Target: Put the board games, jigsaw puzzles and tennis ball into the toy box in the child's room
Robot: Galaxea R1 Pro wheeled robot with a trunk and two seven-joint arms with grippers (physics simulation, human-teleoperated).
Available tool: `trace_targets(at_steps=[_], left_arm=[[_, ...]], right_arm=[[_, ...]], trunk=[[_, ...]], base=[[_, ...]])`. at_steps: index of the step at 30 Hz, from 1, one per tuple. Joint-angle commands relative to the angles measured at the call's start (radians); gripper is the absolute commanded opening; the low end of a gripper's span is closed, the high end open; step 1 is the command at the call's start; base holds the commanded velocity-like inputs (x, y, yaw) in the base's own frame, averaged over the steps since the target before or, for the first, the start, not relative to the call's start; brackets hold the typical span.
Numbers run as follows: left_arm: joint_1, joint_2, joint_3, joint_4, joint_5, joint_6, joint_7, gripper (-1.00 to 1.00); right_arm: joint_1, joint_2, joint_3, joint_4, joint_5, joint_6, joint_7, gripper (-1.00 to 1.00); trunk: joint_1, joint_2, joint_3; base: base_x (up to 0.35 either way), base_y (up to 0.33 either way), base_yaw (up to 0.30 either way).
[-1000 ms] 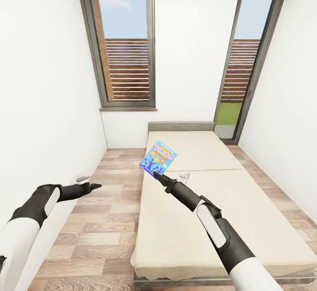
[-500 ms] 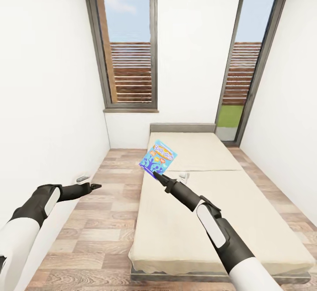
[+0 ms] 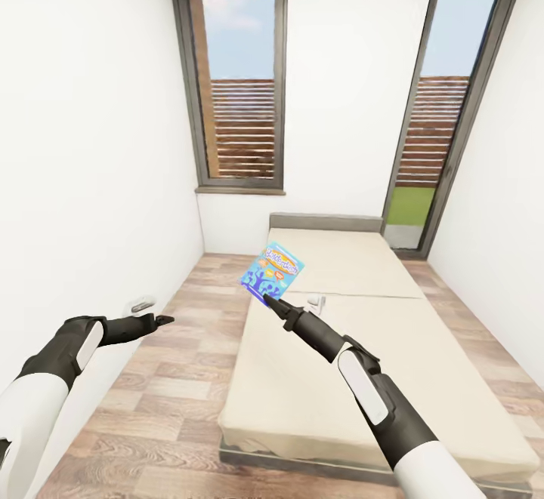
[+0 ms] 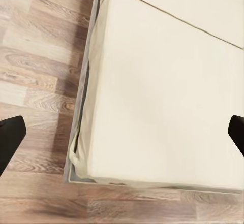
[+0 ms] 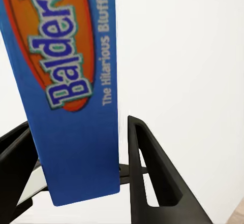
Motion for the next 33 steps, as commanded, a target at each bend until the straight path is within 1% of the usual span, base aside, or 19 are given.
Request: trace_targets(at_steps=[1,17,33], left_arm=[[-0.001,0.0,0.003,0.0,0.003,0.007,-0.002,1.0],[-0.001,-0.001,0.003,0.0,0.003,0.007,0.001,1.0],[-0.001,-0.001,0.004,0.0,0.003,0.005,0.0,1.0]], right_arm=[[0.0,0.0,0.0,0.0,-0.01,0.009,0.001,-1.0],[0.0,0.0,0.0,0.0,-0.011,0.007,0.001,-1.0],[0.0,0.0,-0.001,0.0,-0.012,0.007,0.001,-1.0]], trunk=[[0.001,-0.002,-0.001],[0.001,-0.002,0.019],[0.001,-0.002,0.038]], base=[[-0.048,-0.288,0.201],[-0.006,-0.288,0.201],[0.0,-0.023,0.205]])
